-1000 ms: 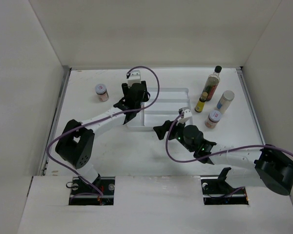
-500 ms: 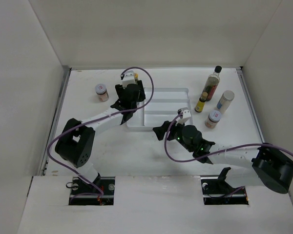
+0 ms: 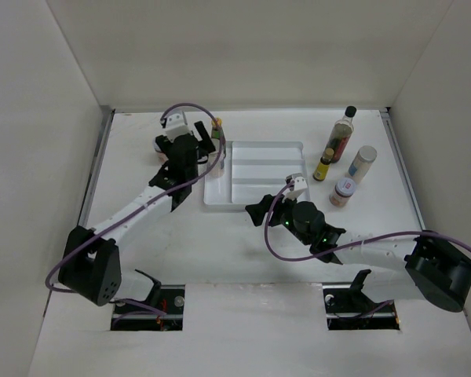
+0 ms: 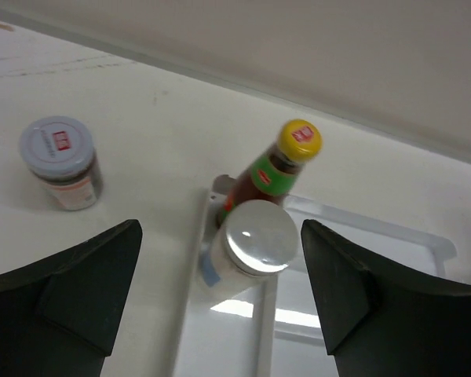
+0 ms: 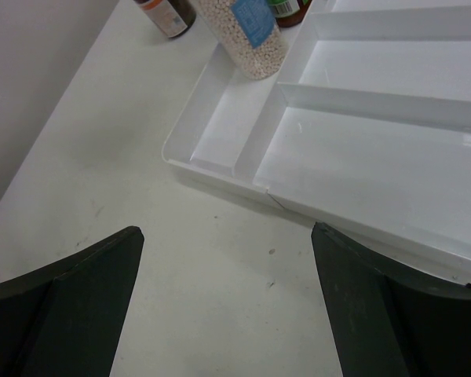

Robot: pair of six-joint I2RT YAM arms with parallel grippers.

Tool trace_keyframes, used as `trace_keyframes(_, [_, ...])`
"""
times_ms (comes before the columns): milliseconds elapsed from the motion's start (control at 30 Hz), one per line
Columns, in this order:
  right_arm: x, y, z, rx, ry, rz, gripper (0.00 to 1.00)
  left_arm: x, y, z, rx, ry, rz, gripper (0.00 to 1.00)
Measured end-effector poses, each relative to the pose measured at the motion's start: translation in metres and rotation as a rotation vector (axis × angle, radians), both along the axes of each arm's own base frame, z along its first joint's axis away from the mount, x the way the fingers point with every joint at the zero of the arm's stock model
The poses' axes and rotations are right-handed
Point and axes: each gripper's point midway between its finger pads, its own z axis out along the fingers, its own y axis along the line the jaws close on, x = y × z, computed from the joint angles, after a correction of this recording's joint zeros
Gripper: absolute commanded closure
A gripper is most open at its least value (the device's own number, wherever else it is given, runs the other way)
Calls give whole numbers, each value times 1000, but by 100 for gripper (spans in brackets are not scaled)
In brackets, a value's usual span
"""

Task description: Organize the condiment bottles

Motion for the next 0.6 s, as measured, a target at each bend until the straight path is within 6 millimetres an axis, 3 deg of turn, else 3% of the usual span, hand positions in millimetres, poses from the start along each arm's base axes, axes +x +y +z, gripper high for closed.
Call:
trace_keyframes(133, [-1,1,0,3,3,4,5,11,53,-8,-37,26,138,14])
trace_keyframes(267, [-1,1,0,3,3,5,5,32,99,-40,-30,105,263,13])
trace_keyframes(433, [-1,1,0,2,2,5,4,65,117,-86,-8,216,311,14])
trace_keyframes(600, [-1,1,0,2,3,6,3,89,128,-107,-4,272,330,14])
